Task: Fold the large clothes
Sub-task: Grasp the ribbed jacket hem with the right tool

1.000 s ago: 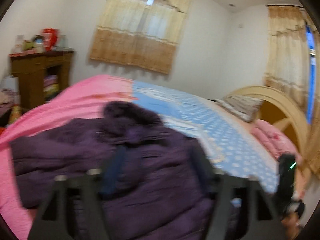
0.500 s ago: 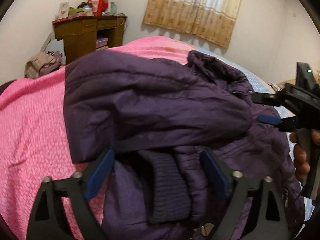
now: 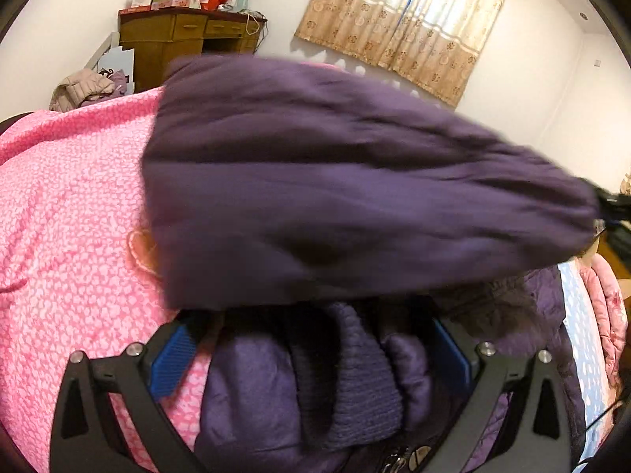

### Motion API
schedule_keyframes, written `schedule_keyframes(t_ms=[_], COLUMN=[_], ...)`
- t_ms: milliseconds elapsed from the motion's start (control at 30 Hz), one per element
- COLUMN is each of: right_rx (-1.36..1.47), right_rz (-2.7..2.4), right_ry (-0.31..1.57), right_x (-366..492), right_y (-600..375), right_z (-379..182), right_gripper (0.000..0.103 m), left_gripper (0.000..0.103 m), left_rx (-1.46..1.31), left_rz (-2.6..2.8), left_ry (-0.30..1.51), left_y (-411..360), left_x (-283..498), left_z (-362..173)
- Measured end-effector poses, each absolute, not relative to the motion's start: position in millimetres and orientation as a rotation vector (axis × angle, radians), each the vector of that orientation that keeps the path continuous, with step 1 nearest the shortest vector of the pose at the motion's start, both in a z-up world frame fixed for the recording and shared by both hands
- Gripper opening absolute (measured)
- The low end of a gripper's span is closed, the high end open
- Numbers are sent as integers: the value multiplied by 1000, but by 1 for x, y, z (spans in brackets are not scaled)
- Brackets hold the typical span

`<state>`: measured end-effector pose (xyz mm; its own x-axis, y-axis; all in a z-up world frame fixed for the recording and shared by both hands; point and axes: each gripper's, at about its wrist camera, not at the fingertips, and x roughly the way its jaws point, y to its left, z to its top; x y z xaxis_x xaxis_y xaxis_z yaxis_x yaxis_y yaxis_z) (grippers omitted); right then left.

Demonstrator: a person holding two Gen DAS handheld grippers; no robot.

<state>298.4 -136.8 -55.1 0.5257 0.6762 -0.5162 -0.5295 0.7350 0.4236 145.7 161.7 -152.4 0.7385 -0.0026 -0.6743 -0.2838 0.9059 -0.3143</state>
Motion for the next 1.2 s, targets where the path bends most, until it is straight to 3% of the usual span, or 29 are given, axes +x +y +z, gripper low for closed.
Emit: schedule_keyframes(t_ms=[133, 500, 700, 733, 800, 833, 867, 1033, 1200], right_rx=[219, 262, 252, 261, 260, 256, 254, 202, 163], right_rz=[644, 462, 460, 462, 436, 419, 396, 335, 436], right_ry=[674, 839, 857, 859, 867, 862, 839, 734, 684], right_x=[289, 312, 315, 313, 310, 307, 301, 280, 275], right_y=[-181, -246, -247, -247, -253, -257, -264, -276, -241], right_z=[-46, -132, -145, -145, -141, -139, -135, -100, -74], right_gripper=[4, 4, 6, 9, 27, 45, 54, 54, 54], left_gripper=[103, 103, 103, 103, 103, 103, 103, 103, 103], left_rx=[-379, -337, -343, -349, -343, -333, -308, -242, -192], left_rz=[183, 202, 182, 176, 173, 172, 170, 214, 240], left_ry=[726, 727, 735, 733, 726, 718, 700, 548, 466], left_y=[153, 128, 127, 131, 134, 134, 135, 148, 154], left_x=[150, 153, 153, 152, 145, 141, 133, 109, 143], left_z=[-151, -150, -145, -143, -133, -128, -118, -70, -36])
